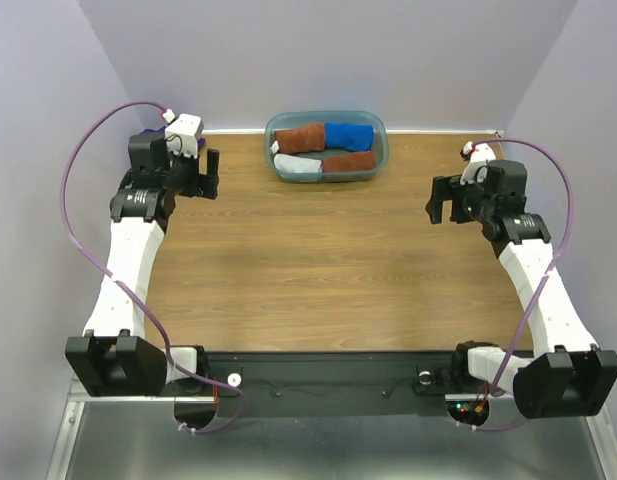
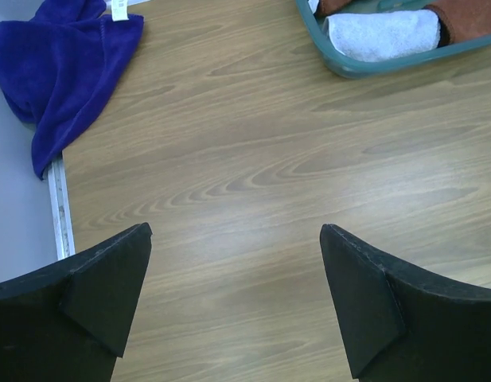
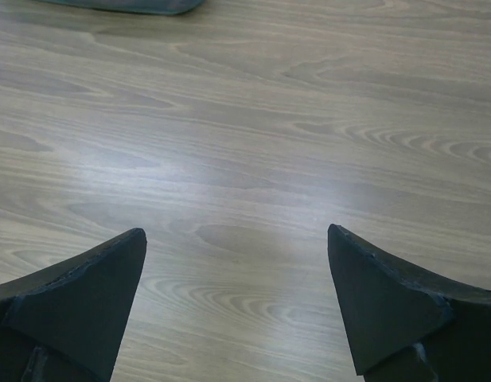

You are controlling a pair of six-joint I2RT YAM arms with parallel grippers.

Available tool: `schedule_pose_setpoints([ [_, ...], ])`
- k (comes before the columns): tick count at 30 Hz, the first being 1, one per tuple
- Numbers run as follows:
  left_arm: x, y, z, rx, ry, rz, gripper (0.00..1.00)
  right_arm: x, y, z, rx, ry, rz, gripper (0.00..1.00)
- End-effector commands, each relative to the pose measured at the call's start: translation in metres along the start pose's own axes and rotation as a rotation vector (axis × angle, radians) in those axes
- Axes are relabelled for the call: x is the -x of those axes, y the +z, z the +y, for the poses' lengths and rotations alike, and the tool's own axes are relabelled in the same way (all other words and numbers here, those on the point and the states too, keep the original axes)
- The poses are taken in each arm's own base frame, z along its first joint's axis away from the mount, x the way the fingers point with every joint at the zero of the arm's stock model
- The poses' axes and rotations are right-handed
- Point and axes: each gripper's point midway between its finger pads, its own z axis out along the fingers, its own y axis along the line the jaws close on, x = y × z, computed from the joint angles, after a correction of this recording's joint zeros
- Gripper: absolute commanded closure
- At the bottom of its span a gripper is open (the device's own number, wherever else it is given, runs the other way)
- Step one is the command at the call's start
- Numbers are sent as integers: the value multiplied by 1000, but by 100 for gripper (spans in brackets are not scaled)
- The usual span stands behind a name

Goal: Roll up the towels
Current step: Grab a towel with the left arm

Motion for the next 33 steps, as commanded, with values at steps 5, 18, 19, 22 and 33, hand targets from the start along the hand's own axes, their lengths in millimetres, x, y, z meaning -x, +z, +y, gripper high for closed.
schedule_pose_setpoints([
  [5,31,47,39,81,87,5,1,13,5,-7,-21,-11,11,0],
  [18,20,207,168,119,32,159,18,7,20,1,58,-29,102,0],
  [19,16,214,173,128,57,164,18,6,21,1,61,-31,106,0],
  [22,-9,240,187,175,101,182,18,-1,26,1,68,-25,134,0],
  [33,-52,289,220,290,191,205,18,-10,31,-1,66,-17,182,0],
])
